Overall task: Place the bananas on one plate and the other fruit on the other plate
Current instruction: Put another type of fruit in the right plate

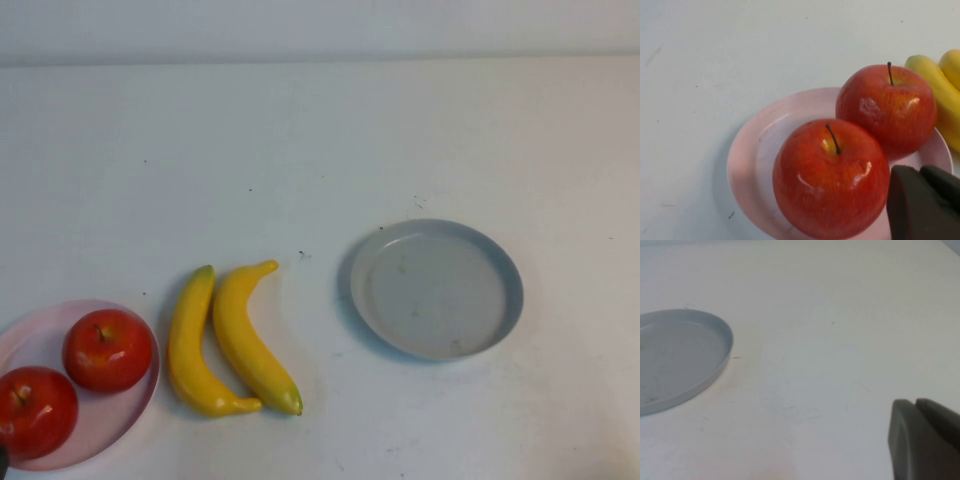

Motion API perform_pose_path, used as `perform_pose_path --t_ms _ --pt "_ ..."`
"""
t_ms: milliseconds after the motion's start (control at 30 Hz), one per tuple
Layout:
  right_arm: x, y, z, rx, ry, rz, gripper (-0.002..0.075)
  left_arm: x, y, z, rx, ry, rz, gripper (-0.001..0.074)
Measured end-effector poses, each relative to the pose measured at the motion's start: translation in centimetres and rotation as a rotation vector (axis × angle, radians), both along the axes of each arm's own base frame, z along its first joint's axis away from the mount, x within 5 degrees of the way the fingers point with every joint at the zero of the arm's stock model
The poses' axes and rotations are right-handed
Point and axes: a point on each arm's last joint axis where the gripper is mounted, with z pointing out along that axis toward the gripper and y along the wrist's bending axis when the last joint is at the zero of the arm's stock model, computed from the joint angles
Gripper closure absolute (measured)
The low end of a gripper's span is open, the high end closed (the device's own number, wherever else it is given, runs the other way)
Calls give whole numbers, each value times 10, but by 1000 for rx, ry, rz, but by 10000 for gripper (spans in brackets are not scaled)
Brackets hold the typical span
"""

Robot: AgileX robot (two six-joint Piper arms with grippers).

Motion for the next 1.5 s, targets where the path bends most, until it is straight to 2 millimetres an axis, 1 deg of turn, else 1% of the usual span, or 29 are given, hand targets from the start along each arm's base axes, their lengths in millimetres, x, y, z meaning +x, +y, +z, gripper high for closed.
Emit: perform_pose_path --t_ms 300,367,433,567,700,800,833,900,967,1067,1167,1233,1367,1433,1500 --pt "0 1 2 19 -20 1 743 0 0 0 0 0 0 731" --pt "2 3 7 111 -71 3 743 0 0 0 0 0 0 731" --pt "2 5 12 239 -118 1 743 0 0 0 0 0 0 731" --pt "3 3 24 394 -243 -24 743 0 0 0 0 0 0 731" --pt "3 1 30 522 -305 -49 743 0 0 0 0 0 0 731" --pt "3 2 30 595 -292 -50 743 0 0 0 0 0 0 731" --pt "2 4 33 614 -274 -36 743 0 0 0 0 0 0 731" --pt "0 8 45 636 -236 7 743 0 0 0 0 0 0 731" --pt "-3 15 63 634 -160 62 743 0 0 0 0 0 0 731" --pt "0 24 86 601 11 129 743 0 0 0 0 0 0 731" --pt "5 32 105 504 210 192 743 0 0 0 0 0 0 731" --pt "11 34 112 441 342 216 743 0 0 0 0 0 0 731" --pt "31 34 116 274 588 270 743 0 0 0 0 0 0 731" --pt "42 34 114 239 674 282 743 0 0 0 0 0 0 731" --pt "51 34 112 219 717 296 743 0 0 0 0 0 0 731"
